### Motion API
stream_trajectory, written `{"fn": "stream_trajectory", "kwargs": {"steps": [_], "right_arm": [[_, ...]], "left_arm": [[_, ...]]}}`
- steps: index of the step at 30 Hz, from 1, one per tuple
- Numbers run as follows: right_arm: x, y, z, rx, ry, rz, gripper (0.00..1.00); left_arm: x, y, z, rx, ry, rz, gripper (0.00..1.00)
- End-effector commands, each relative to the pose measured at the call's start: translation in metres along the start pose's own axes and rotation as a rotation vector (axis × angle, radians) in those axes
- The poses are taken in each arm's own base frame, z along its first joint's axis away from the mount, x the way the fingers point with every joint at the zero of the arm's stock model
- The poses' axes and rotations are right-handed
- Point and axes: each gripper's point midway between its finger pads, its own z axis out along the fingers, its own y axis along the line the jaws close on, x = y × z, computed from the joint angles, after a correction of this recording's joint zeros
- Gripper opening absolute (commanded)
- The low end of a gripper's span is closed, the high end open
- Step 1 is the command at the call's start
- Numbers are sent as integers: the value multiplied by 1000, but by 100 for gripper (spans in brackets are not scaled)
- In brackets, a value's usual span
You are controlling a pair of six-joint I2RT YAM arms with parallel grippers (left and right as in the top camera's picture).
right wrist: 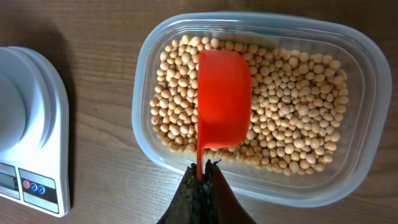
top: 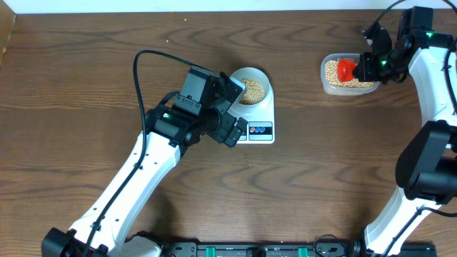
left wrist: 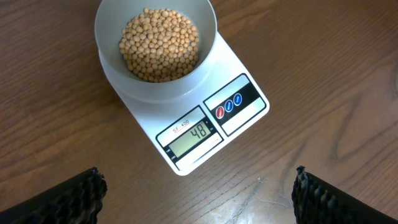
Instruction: Scoop item into bowl and weigh 50g on scale
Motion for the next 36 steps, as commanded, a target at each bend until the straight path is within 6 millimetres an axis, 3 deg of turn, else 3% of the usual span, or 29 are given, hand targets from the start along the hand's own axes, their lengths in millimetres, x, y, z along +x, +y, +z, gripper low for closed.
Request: {"fn": "stream_trajectory", "kwargs": {"steps": [1, 20, 24, 36], "right_arm": [[-5, 3, 4, -32, -11, 14, 1], [-13, 16, 3, -115, -49, 6, 1], [-13, 12, 1, -112, -55, 14, 1], [-15, -8, -34, -282, -150, 118, 1]], "left_arm": [[2, 1, 2, 4, 10, 11, 98], [2, 1, 2, 4, 10, 11, 98], [2, 1, 2, 4, 10, 11, 98], [2, 1, 2, 4, 10, 11, 98]]}}
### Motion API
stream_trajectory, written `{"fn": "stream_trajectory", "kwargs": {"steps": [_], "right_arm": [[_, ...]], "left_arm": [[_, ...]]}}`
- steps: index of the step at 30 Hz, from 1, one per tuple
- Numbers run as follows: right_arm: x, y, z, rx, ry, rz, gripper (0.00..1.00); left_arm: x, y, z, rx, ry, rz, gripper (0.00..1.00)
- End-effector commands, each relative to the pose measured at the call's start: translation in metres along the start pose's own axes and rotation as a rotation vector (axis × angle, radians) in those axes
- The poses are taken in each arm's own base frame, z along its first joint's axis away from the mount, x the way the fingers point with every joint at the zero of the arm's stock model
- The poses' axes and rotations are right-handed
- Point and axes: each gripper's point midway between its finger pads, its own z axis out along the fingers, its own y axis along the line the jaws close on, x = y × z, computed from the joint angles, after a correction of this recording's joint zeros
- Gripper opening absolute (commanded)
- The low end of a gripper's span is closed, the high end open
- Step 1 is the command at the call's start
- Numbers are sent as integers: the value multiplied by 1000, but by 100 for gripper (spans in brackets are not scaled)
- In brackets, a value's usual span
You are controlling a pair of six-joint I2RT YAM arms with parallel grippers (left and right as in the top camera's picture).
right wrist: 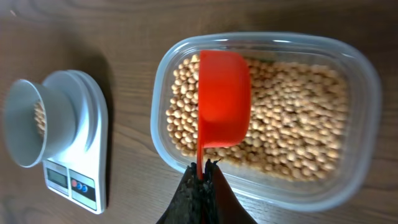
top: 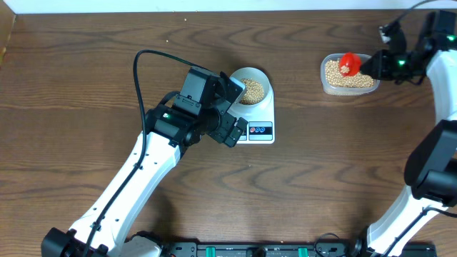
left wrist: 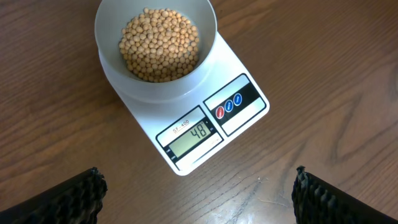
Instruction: Scoop item into bowl and weigh 50g on scale
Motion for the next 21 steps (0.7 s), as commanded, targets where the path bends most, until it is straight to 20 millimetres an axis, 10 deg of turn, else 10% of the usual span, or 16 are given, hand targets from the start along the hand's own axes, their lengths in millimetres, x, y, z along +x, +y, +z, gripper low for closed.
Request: {"fn": "stream_trajectory", "kwargs": {"steps": [1, 21], "right_arm": [[-9, 12, -15, -128, -58, 16, 1], [-9, 96, -40, -443, -113, -162, 1]], "left_arm": [[2, 1, 2, 4, 10, 11, 98], [2, 1, 2, 4, 10, 11, 98]]}}
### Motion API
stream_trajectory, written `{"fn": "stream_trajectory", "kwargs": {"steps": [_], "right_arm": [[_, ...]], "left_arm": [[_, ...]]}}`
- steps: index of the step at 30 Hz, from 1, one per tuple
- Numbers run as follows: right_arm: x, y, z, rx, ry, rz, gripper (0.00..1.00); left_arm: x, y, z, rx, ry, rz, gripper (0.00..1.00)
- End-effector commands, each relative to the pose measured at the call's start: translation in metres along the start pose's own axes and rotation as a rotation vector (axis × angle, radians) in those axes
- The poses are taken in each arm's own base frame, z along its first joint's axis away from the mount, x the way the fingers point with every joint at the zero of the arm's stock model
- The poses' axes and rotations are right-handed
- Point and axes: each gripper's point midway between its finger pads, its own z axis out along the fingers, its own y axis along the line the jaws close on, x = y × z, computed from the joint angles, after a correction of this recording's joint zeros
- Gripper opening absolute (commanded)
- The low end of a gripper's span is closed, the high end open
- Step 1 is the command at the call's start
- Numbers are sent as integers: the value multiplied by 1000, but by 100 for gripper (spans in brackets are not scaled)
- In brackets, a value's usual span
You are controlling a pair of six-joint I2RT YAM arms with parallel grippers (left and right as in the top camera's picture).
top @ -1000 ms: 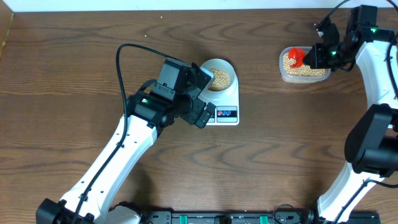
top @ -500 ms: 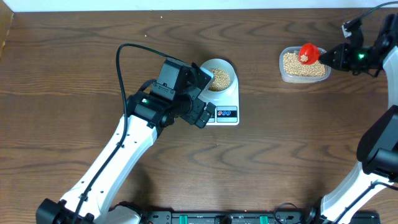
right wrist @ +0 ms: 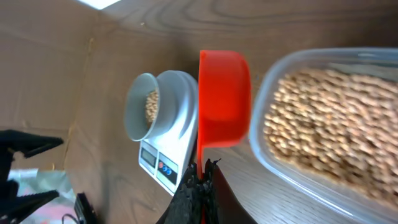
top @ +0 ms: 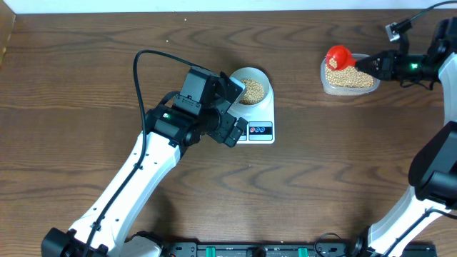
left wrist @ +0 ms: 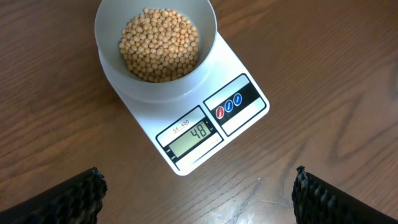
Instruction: Scoop item into bowl and weigh 50g on scale
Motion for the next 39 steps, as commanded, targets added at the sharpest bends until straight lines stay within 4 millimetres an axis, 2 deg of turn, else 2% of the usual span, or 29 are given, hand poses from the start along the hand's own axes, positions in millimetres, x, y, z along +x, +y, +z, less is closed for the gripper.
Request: {"fn": "stream_trajectory", "kwargs": {"steps": [1, 8, 15, 21, 29, 39], "right_arm": [[-10, 45, 2, -75, -22, -135, 1], [2, 83, 47, -114, 75, -267, 1], [19, 104, 95, -36, 187, -406, 1], [26, 118, 124, 25, 231, -521, 1], [32, 123, 150, 158, 277, -628, 1], [37, 137, 163, 199, 288, -694, 1]], "left_arm": [[2, 1, 2, 4, 10, 11, 98], [2, 1, 2, 4, 10, 11, 98], [2, 1, 2, 4, 10, 11, 98], [2, 1, 2, 4, 10, 11, 98], [2, 1, 2, 4, 10, 11, 98], [2, 1, 2, 4, 10, 11, 98]]}}
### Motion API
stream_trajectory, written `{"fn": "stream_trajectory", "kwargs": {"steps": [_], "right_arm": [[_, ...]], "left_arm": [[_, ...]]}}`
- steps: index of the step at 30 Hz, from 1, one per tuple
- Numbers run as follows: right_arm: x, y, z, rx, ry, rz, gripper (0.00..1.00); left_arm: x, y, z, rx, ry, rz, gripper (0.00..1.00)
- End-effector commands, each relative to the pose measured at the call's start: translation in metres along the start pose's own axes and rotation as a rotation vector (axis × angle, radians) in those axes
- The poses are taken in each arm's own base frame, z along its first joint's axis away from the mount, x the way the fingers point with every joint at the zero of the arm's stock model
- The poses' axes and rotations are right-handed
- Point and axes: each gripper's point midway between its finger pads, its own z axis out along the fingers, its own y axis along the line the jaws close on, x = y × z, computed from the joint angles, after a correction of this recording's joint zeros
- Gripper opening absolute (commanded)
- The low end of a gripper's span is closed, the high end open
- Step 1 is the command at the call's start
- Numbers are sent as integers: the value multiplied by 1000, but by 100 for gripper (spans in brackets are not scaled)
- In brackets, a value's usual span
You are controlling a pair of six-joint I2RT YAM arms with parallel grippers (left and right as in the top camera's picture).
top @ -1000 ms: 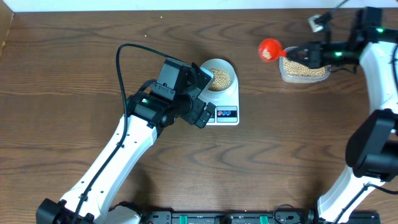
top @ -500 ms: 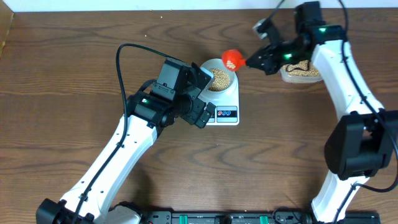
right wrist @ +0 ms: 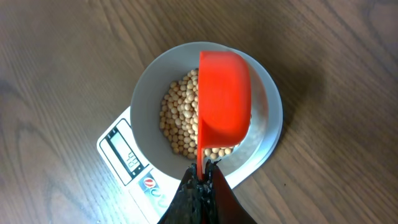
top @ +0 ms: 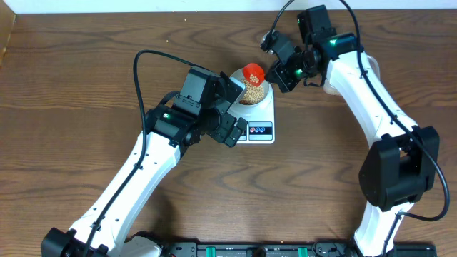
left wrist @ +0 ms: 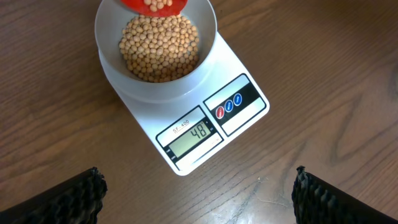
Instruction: Scoop item into bowl and weigh 50g on scale
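Note:
A white bowl [left wrist: 106,37] full of soybeans [left wrist: 158,46] stands on a white scale [left wrist: 242,115] whose display [left wrist: 191,133] reads 48. My right gripper [right wrist: 201,176] is shut on the handle of an orange scoop [right wrist: 224,99], which hangs over the bowl with a few beans in it [left wrist: 155,5]. In the overhead view the scoop [top: 253,72] sits above the bowl's far rim. My left gripper [left wrist: 199,199] hovers open over the table just in front of the scale, holding nothing.
The bean container is hidden behind my right arm [top: 357,71] in the overhead view. The left arm [top: 171,128] lies along the scale's left side. A black rail [top: 250,250] runs along the table's near edge.
My right gripper has moved with the scoop from beside the bean container at the far right to above the bowl on the scale. The left arm and the 48 reading are unchanged.
The scoop first lay in the beans of the container, held by my right gripper. Then it stood higher over the container, then tilted at its left edge. Now it hangs over the bowl. The scale read 48 throughout, and the left gripper stayed open.

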Motion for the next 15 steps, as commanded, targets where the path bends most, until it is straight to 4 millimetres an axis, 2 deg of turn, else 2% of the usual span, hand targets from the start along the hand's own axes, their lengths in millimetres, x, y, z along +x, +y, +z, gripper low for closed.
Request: {"fn": "stream_trajectory", "kwargs": {"steps": [1, 9, 15], "right_arm": [[-14, 4, -16, 52, -30, -40, 1], [-22, 10, -26, 139, -23, -95, 1], [-24, 13, -26, 145, -19, -104, 1]], "left_arm": [[2, 1, 2, 4, 10, 11, 98], [2, 1, 2, 4, 10, 11, 98], [2, 1, 2, 4, 10, 11, 98]]}}
